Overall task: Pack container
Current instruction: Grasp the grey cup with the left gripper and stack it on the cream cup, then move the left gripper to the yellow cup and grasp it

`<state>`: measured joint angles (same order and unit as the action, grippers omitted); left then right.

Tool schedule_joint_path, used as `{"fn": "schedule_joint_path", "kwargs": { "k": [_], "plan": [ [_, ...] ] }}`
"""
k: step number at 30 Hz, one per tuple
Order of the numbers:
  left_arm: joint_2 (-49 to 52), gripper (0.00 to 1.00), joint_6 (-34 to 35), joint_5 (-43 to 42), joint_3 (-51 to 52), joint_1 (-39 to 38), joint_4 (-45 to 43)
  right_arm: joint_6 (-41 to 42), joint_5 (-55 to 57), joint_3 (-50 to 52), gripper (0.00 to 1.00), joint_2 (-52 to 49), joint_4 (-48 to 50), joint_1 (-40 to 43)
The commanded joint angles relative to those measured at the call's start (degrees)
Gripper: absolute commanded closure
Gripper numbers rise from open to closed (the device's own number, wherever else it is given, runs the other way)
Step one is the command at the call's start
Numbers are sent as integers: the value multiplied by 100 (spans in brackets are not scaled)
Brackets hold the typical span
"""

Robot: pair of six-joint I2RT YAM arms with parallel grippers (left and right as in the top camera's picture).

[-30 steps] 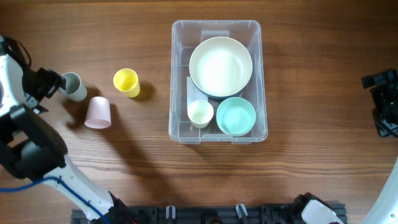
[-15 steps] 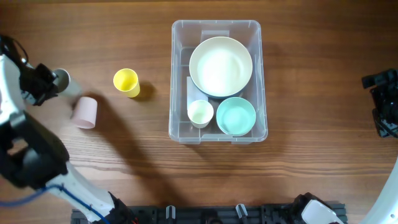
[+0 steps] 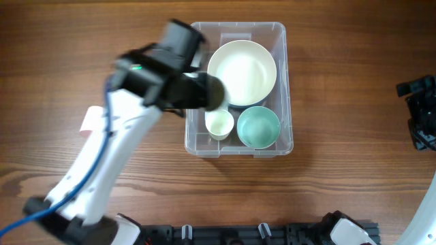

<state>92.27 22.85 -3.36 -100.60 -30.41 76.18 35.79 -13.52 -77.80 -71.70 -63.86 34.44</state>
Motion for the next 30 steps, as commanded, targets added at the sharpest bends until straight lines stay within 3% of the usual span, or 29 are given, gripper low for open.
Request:
{"fn": "schedule_joint_path", "kwargs": {
  "k": [1, 5, 13, 18, 22, 26, 30],
  "plan": [
    [848, 94, 363, 291, 127, -570, -304, 39, -50, -17, 0, -20, 17, 15],
    [1447, 96, 579, 520, 129, -586, -17, 42, -50, -17, 0, -20, 17, 15],
    [1488, 91, 597, 844, 155, -575, 142, 39, -50, -17, 0, -20, 17, 15],
    [1484, 77, 619, 839, 407, -564, 184, 39, -50, -17, 0, -20, 17, 15],
    [1141, 47, 616, 925, 378, -223, 39, 39, -50, -17, 0, -20, 17, 15],
    [835, 24, 603, 918, 380, 1322, -33, 37, -50, -17, 0, -20, 17, 15],
    [1082, 24, 11, 407, 391, 2566, -170, 39, -50, -17, 0, -20, 17, 15]
  ]
}}
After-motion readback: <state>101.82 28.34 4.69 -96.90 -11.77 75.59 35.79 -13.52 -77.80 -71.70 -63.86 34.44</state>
